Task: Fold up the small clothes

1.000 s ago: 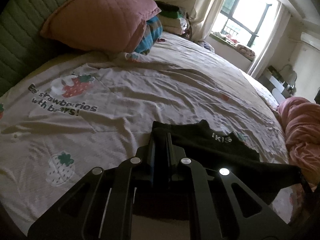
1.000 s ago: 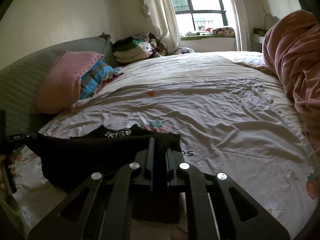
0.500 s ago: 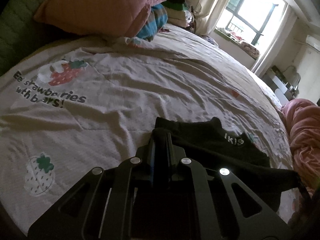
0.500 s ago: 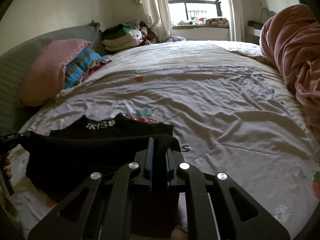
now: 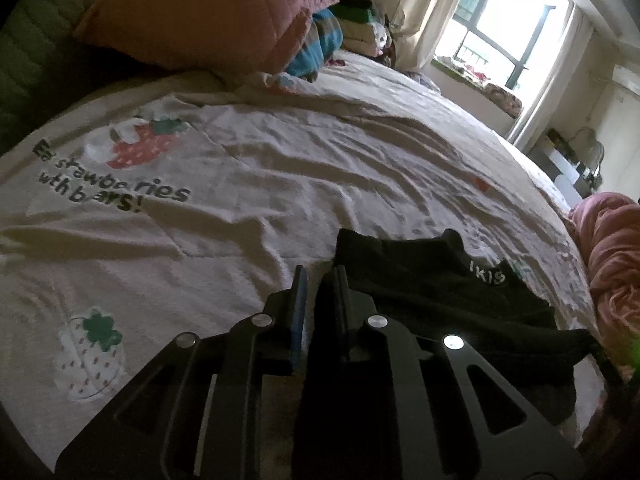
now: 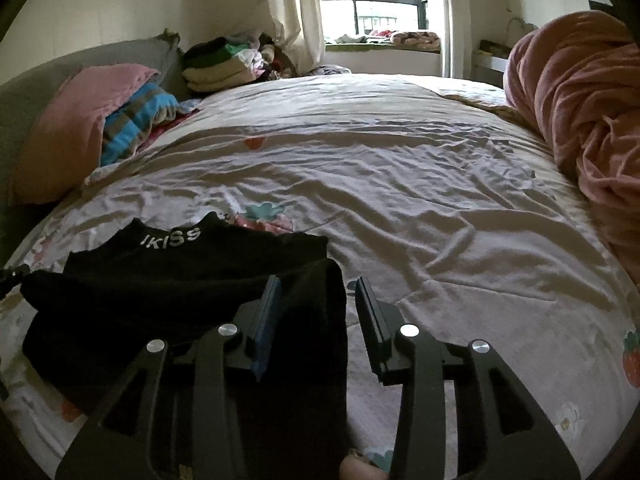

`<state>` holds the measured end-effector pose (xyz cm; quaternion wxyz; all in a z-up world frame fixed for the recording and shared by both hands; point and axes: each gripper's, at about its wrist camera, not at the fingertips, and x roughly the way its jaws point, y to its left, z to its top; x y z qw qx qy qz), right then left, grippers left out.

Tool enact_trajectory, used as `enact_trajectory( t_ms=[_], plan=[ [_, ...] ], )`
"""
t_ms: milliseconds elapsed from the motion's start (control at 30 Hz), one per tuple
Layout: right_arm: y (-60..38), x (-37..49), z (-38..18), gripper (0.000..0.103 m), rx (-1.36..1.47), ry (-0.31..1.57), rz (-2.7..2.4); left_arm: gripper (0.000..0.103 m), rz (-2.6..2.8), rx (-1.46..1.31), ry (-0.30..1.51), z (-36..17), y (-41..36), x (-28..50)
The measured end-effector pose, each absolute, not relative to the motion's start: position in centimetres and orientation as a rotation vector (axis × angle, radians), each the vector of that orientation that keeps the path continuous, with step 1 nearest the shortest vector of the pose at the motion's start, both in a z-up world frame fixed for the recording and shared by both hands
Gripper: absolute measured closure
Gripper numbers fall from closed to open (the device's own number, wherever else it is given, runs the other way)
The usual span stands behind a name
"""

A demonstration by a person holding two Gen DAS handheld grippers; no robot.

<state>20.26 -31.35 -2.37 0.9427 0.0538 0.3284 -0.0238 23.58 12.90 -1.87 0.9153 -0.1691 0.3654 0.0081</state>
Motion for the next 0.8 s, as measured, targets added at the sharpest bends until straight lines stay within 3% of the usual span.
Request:
enact_trajectory(
  t_ms=[200, 300, 367, 400, 433, 533, 633, 800],
  plan=[
    [-31.5, 18.2, -1.5, 0.064, 0.13, 0.654, -0.026, 0.097, -0.011, -0.294, 0.724, -0.3, 11.9, 22.0],
    [-31.0, 17.1, -1.4, 0.064, 0.124, 0.662, 0.005, 0.084, -0.055, -0.25, 0.728, 0.2, 10.4, 21.5],
    [-30.5, 16.5, -1.5, 0.065, 0.111, 0.677, 0.025, 0.082, -0.079, -0.216, 0.74, 0.1, 9.3, 21.2],
    [-30.0, 16.2, -1.8, 0.071, 0.091, 0.692, 0.041, 0.082, -0.096, -0.214, 0.752, -0.1, 8.8, 21.2],
    [-29.5, 16.0, -1.9, 0.078, 0.077, 0.702, 0.055, 0.082, -0.128, -0.21, 0.78, -0.5, 8.1, 21.1],
    [-28.2, 15.5, -2.4, 0.084, 0.037, 0.731, 0.094, 0.082, -0.157, -0.146, 0.831, -1.6, 6.3, 21.1],
    [-26.9, 15.4, -3.2, 0.085, 0.0, 0.765, 0.119, 0.095, -0.181, -0.063, 0.877, -2.8, 4.6, 21.1],
    [-25.9, 16.7, -5.0, 0.086, -0.051, 0.82, 0.099, 0.096, -0.176, -0.022, 0.948, -5.1, 4.0, 21.6]
  ],
)
